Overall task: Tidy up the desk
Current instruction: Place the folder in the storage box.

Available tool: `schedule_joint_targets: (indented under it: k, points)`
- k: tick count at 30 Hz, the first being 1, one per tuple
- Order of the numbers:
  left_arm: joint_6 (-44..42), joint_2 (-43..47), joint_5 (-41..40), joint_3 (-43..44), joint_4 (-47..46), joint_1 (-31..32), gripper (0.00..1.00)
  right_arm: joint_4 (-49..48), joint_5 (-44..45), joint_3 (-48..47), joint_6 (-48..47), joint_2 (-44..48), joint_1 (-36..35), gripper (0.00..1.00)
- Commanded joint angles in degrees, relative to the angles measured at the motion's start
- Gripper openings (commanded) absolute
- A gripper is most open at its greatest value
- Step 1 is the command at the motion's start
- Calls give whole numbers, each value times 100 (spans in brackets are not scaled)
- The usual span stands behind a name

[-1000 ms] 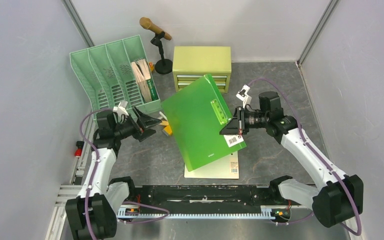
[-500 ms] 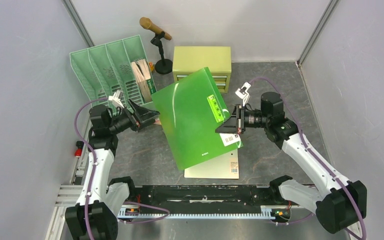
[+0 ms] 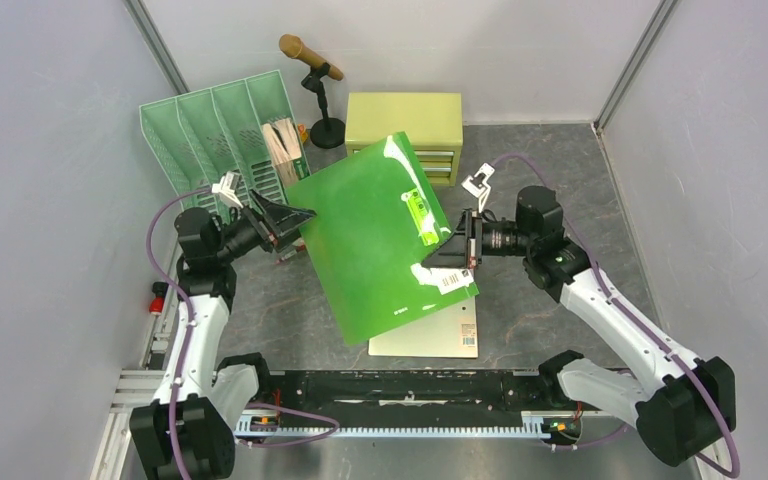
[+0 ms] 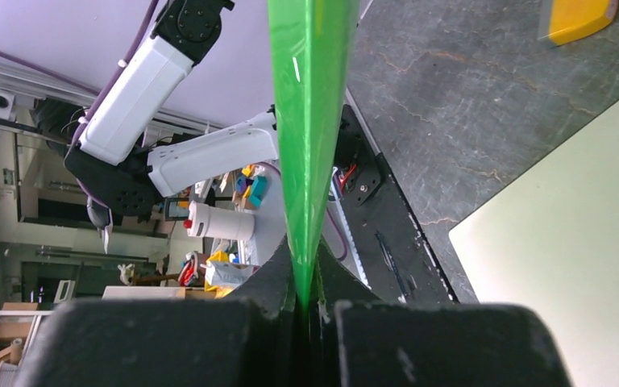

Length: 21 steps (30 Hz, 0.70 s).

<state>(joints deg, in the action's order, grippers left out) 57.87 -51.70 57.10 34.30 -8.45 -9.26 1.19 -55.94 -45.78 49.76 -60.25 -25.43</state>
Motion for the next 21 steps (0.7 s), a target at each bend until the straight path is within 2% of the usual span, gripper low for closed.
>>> schedule_joint_targets:
  k: [1, 9, 13, 18, 21]
  points:
    - [566, -24, 117, -108, -930, 61, 96, -602, -169, -10, 153, 75, -149, 0]
    - [879, -287, 258, -202, -1597, 368, 89, -644, -145, -1, 170, -3, -300, 0]
    - [1106, -322, 458, -237, -2005, 391, 78, -608, -118, 51, 108, -26, -314, 0]
    - [1142, -134, 729, -227, -2049, 390, 76, -148, -41, -29, -319, -142, -300, 0]
    - [1150, 55, 800, -291, -2040, 390, 73, 518, 160, -166, -787, -220, -298, 0]
